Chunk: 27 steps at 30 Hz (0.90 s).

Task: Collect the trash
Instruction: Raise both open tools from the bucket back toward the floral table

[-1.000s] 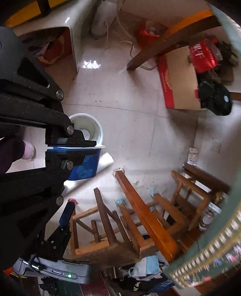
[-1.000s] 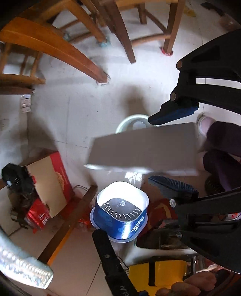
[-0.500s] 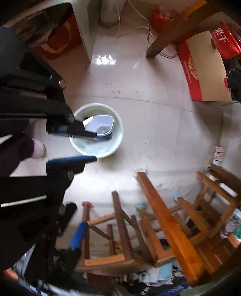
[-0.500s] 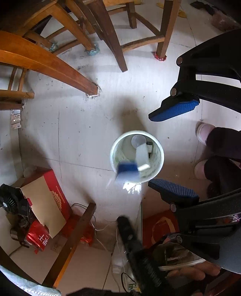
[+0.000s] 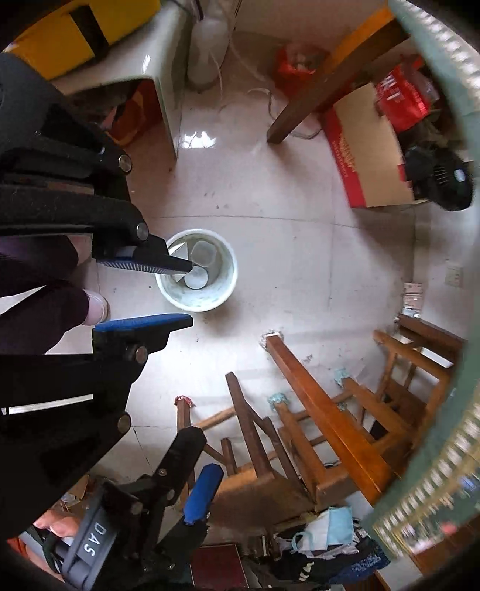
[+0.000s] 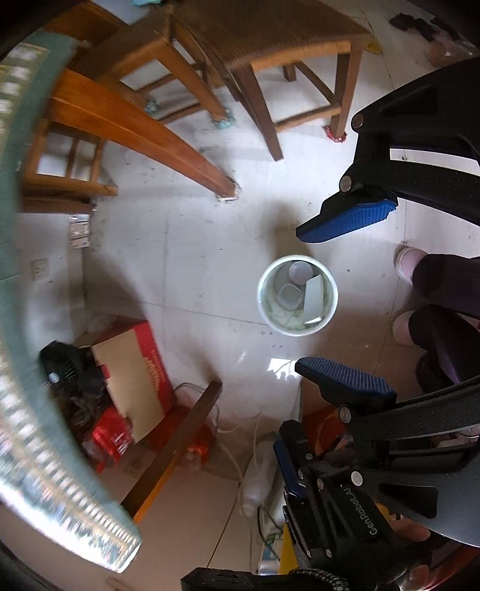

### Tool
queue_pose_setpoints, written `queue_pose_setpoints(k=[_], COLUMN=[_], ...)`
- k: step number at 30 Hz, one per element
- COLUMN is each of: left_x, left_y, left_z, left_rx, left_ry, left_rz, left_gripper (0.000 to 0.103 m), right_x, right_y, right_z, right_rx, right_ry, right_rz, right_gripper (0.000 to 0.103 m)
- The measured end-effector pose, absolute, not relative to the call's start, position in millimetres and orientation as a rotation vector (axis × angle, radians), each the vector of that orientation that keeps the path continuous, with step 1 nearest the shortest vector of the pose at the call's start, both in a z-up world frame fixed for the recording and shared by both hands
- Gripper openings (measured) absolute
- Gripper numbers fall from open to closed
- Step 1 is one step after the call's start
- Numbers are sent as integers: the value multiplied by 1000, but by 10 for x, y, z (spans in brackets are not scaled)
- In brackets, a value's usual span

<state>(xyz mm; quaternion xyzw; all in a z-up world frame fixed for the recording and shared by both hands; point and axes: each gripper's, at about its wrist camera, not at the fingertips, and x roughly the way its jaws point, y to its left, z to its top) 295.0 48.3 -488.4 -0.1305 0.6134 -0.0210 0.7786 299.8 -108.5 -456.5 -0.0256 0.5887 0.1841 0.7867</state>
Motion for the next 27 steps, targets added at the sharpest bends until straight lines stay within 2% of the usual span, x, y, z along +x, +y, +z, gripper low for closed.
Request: queue_pose_setpoints(k=[13, 20, 25, 27], left_x=[2478, 2187, 2015, 1915], left_y=[529, 565, 563, 571], left_z=[-3020, -2000, -1453, -1238], left_rx=[-264, -229, -158, -129], left_ry=[1177, 1040, 942, 899], left_rz=[-57, -100, -115, -112], left_gripper=[23, 24, 44, 48], right_x=[2549, 2185, 1953, 1869], right_y=[-924, -899, -916, -942], right_z=[-2923, -2068, -1528, -1322], right_rx=[-57, -50, -42, -29], right_ry=[1093, 981, 871, 825], right_rz=[418, 409, 373, 362], right_gripper=[61, 61, 61, 61])
